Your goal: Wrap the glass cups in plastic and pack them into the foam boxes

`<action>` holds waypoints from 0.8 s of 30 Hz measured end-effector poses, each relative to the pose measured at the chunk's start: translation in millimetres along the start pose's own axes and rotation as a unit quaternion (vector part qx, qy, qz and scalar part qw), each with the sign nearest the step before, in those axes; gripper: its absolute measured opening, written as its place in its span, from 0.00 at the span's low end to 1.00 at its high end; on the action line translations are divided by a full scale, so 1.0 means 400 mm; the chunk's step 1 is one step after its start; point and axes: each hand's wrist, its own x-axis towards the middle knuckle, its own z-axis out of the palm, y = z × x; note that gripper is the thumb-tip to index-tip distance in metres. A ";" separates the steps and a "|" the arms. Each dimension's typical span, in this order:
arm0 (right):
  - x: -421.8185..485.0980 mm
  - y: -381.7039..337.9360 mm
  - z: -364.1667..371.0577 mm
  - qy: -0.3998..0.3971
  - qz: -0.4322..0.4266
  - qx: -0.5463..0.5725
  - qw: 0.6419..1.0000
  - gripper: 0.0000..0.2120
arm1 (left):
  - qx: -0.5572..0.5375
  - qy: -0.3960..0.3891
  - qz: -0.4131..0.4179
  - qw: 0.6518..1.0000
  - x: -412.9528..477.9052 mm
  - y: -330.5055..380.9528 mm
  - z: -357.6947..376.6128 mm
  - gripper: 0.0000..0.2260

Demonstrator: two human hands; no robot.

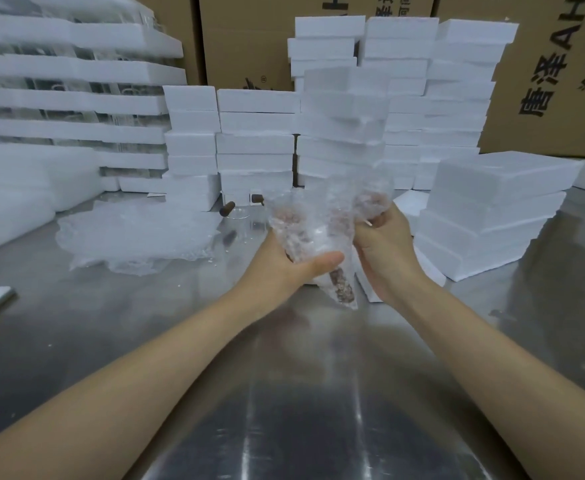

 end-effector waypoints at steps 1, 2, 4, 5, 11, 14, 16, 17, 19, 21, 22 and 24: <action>0.000 -0.002 0.000 0.004 -0.007 -0.026 1.000 0.16 | -0.001 0.001 0.004 1.000 0.000 -0.008 0.001 0.18; -0.002 -0.005 0.002 -0.002 -0.008 -0.049 0.999 0.13 | -0.001 0.006 0.008 1.000 -0.001 -0.012 0.003 0.17; -0.009 -0.014 0.013 -0.034 0.001 -0.071 0.997 0.07 | -0.014 0.048 0.008 0.999 0.000 -0.013 0.003 0.17; -0.014 -0.018 0.021 -0.060 -0.001 -0.079 0.995 0.08 | -0.016 0.076 0.010 0.997 0.002 -0.010 0.000 0.16; -0.034 -0.014 0.039 -0.128 -0.001 -0.034 0.991 0.23 | -0.014 0.125 0.020 0.992 0.006 0.008 -0.001 0.24; -0.026 0.002 0.031 -0.120 0.057 0.077 0.988 0.26 | -0.055 0.133 -0.007 0.990 0.005 -0.004 0.002 0.31; -0.023 0.012 0.025 -0.116 0.082 0.131 0.981 0.24 | -0.074 0.119 -0.020 0.990 0.005 -0.013 0.001 0.32; -0.022 0.018 0.022 -0.109 0.079 0.119 0.984 0.20 | -0.076 0.111 -0.025 0.991 0.005 -0.018 0.001 0.33; -0.015 0.021 0.016 -0.054 0.031 0.003 0.998 0.08 | -0.078 0.100 -0.031 0.991 0.001 -0.024 0.004 0.33; -0.011 0.012 0.012 0.004 -0.022 -0.073 0.997 0.07 | -0.080 0.091 -0.033 0.992 -0.002 -0.022 0.007 0.34; -0.009 0.006 0.012 0.025 -0.040 -0.084 0.995 0.09 | -0.079 0.086 -0.034 0.993 -0.001 -0.021 0.008 0.33; -0.006 -0.005 0.007 0.056 -0.058 -0.098 0.992 0.22 | -0.079 0.074 -0.030 0.994 -0.001 -0.016 0.007 0.25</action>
